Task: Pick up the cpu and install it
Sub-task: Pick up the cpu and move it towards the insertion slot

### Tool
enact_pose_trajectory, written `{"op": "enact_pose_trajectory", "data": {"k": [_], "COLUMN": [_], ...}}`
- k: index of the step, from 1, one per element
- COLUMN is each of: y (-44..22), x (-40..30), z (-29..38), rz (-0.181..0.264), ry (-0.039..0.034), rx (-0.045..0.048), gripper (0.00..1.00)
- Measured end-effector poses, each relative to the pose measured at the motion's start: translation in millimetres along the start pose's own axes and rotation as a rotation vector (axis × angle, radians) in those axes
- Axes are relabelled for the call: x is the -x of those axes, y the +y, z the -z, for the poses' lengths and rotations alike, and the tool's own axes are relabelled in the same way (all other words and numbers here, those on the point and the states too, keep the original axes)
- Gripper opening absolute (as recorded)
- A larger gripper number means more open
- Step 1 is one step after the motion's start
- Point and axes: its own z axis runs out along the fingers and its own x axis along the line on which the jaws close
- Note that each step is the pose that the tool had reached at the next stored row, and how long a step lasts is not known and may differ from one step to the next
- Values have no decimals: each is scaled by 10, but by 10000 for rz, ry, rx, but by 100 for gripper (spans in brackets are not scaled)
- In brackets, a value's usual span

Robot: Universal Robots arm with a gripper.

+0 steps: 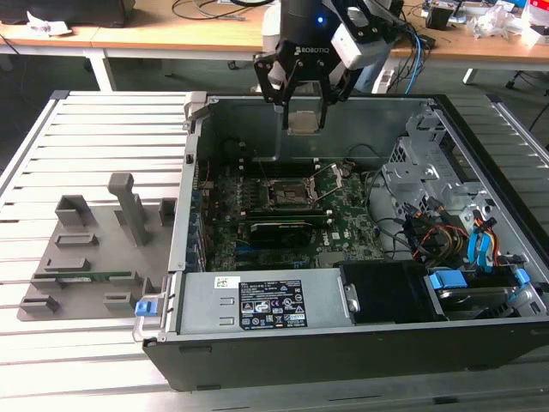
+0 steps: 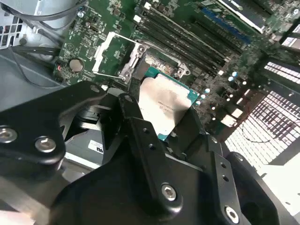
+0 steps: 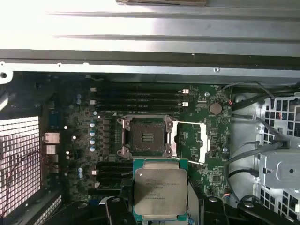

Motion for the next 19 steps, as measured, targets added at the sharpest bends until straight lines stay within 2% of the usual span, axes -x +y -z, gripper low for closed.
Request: {"op": "enact_pose_trajectory", "data": {"k": [1, 2, 5, 6, 8, 12, 15, 19], "y": [49, 66, 82, 85, 86, 89, 92, 93], "x": [111, 151, 194, 165, 60, 46, 44, 43], "z": [-107, -148, -202, -218, -239, -296, -369, -394], "rz": [0, -1, -1, 0, -1, 1, 0, 0], "ry": [0, -1, 1, 1, 0, 0, 0, 1], "rx": [-10, -14, -19, -21, -20, -21, -21, -23], "gripper": [55, 55, 55, 55, 55, 55, 55, 55]}}
